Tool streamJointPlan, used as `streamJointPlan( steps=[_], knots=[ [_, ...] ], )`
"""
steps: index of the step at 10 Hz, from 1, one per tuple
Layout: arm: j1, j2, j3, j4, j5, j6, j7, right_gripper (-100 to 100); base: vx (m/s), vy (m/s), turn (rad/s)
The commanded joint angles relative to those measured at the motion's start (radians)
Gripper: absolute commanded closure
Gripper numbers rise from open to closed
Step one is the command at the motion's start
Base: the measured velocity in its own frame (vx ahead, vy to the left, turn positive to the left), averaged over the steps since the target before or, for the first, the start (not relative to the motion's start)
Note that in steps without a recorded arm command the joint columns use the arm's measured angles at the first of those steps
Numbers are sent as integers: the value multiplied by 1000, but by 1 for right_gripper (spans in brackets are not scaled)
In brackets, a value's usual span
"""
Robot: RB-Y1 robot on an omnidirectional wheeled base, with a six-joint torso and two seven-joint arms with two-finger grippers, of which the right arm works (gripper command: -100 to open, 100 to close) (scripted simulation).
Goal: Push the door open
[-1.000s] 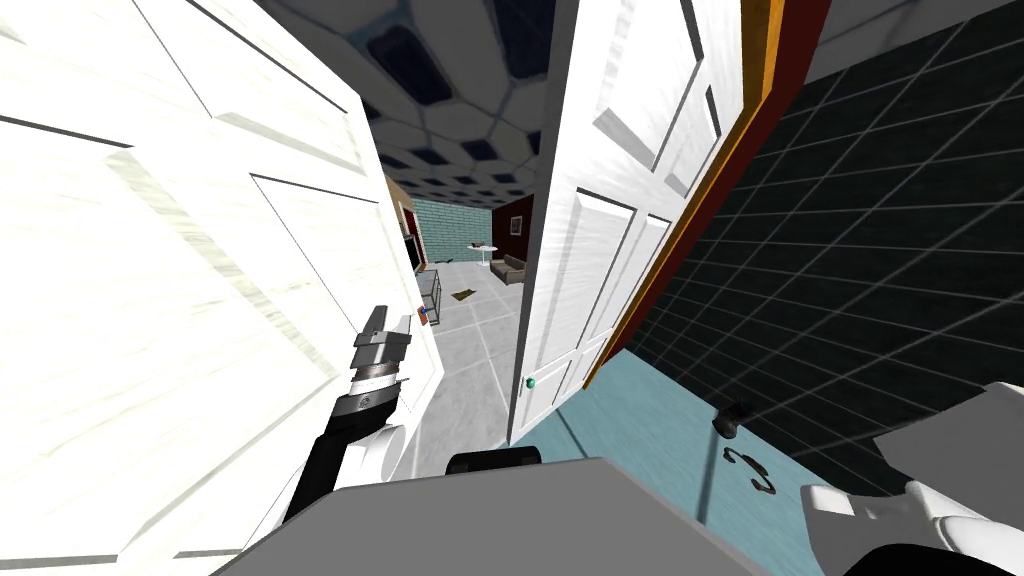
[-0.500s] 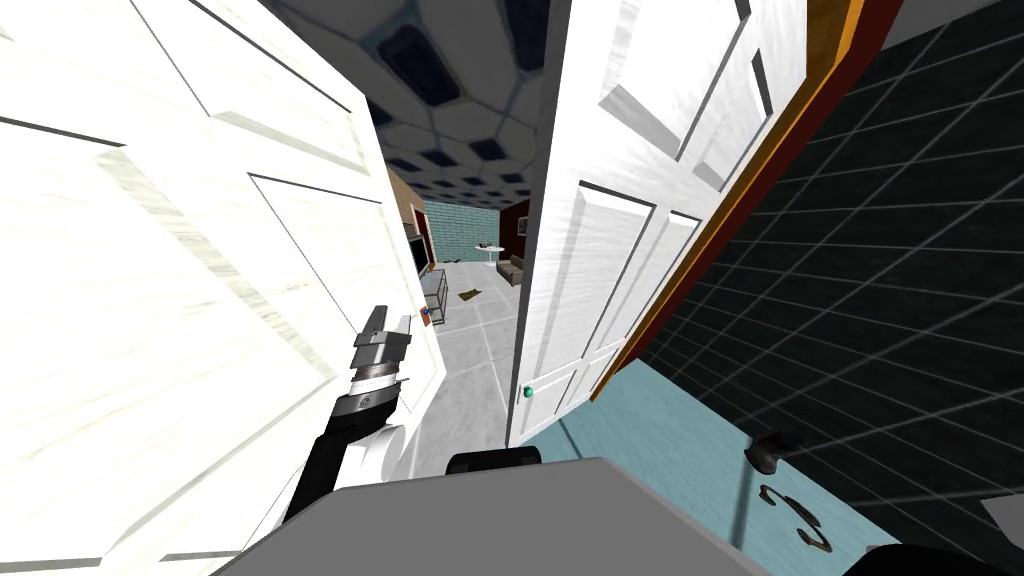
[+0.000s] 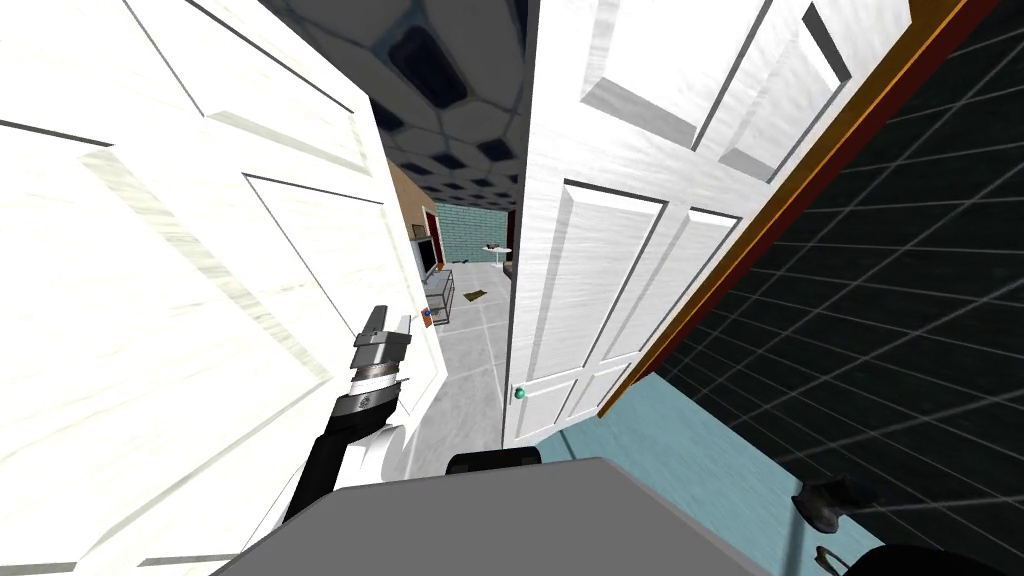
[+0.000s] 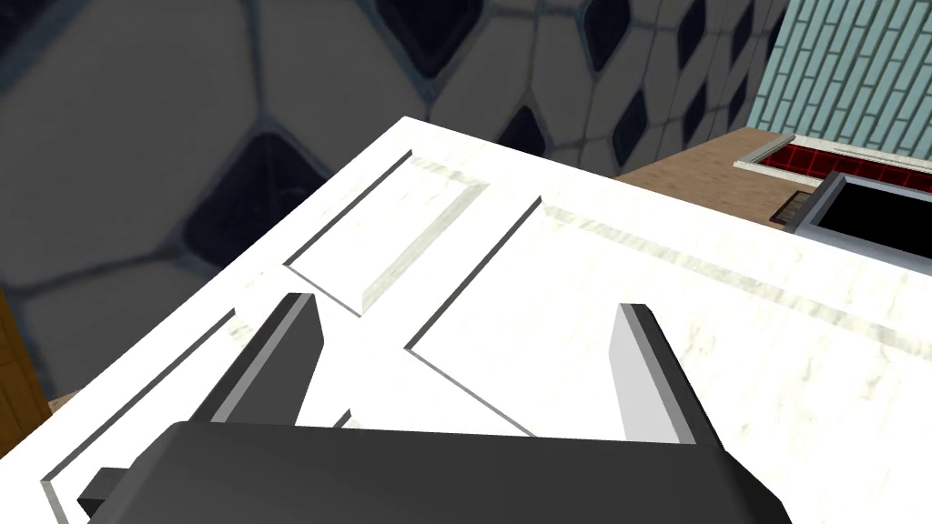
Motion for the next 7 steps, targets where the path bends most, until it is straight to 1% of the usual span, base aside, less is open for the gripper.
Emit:
streamJointPlan(
  steps=[1,2,3,4,5,6,7],
  knots=[
    [12,-2,16,30,0,-26,6,-100,131,-106,160],
    [15,0,25,54,1,-43,10,-100,105,-118,138],
    [15,0,25,54,1,-43,10,-100,68,-75,31],
    [17,1,28,64,1,-50,11,-100,47,-38,18],
    [19,3,35,83,1,-64,14,-100,49,-43,90],
    [21,3,39,92,1,-72,16,-100,49,-57,68],
    [24,5,46,113,1,-87,19,-100,70,-61,114]
  ],
)
